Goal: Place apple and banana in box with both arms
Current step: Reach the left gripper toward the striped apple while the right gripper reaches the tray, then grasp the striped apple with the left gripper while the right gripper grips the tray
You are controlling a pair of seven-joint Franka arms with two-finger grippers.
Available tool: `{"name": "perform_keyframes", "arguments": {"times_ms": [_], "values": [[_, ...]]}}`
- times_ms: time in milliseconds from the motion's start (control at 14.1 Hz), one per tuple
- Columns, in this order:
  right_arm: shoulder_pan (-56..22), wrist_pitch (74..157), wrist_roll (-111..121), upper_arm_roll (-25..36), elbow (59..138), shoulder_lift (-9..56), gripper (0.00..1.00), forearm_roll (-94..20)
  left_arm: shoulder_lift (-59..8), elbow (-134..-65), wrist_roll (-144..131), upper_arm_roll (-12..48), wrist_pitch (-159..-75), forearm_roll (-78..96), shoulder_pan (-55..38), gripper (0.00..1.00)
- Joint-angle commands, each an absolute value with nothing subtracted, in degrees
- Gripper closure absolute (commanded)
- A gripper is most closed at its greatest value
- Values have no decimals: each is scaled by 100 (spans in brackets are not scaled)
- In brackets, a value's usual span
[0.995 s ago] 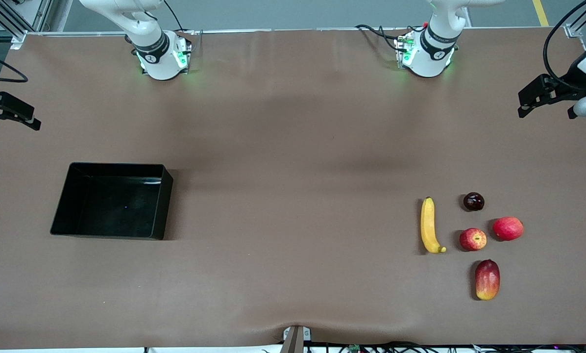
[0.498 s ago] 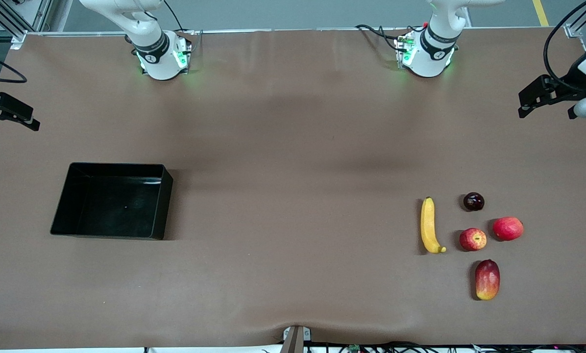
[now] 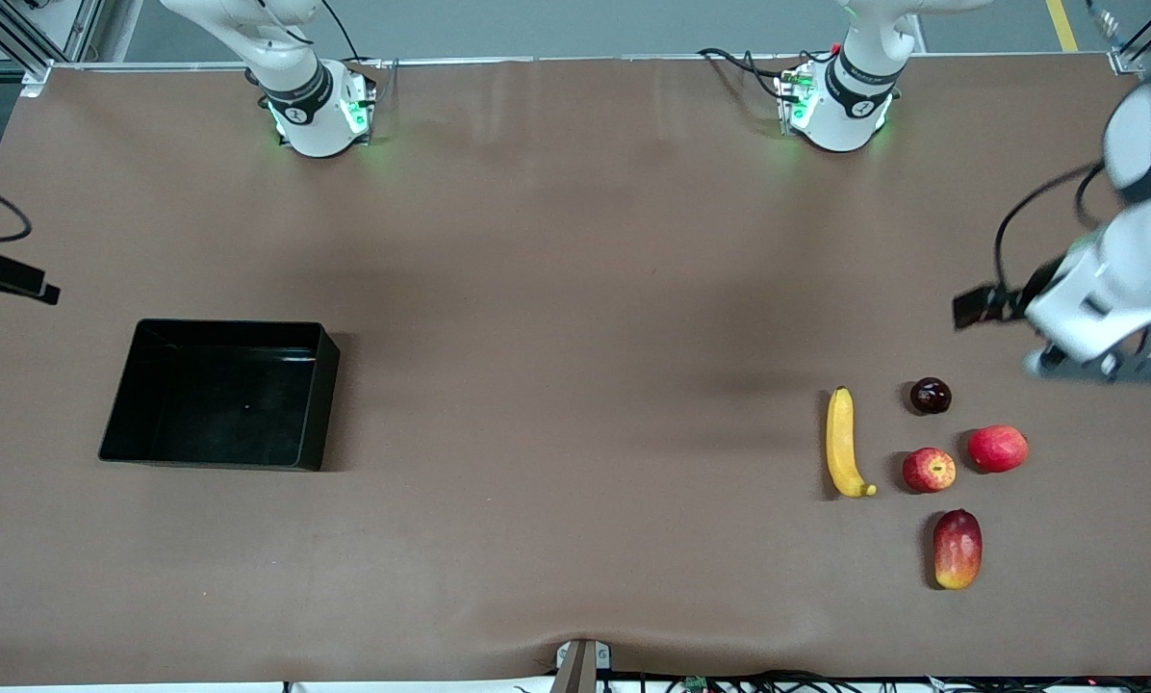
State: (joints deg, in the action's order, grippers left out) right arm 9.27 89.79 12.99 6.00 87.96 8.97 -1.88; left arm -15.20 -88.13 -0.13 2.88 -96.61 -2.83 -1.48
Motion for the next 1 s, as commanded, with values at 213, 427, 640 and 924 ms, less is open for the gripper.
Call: {"name": "perform_keyframes", "arguments": {"times_ms": [213, 427, 640, 924], "values": [[1502, 9631, 2046, 527, 8631, 2002, 0, -272, -2845, -8552, 70, 308, -11229, -1158, -132, 0], [1556, 10018, 2312, 519, 8631, 2521, 0, -281, -3391, -8543, 70, 281, -11968, -1204, -10, 0], [1547, 10536, 2416, 510, 8648, 3057, 0, -273, -3726, -8543, 315, 290, -12531, -1222, 315, 0], [1617, 11196, 2804, 501, 8753, 3673, 0, -351, -4095, -8464, 98, 308, -12717, -1134, 290, 0]]}}
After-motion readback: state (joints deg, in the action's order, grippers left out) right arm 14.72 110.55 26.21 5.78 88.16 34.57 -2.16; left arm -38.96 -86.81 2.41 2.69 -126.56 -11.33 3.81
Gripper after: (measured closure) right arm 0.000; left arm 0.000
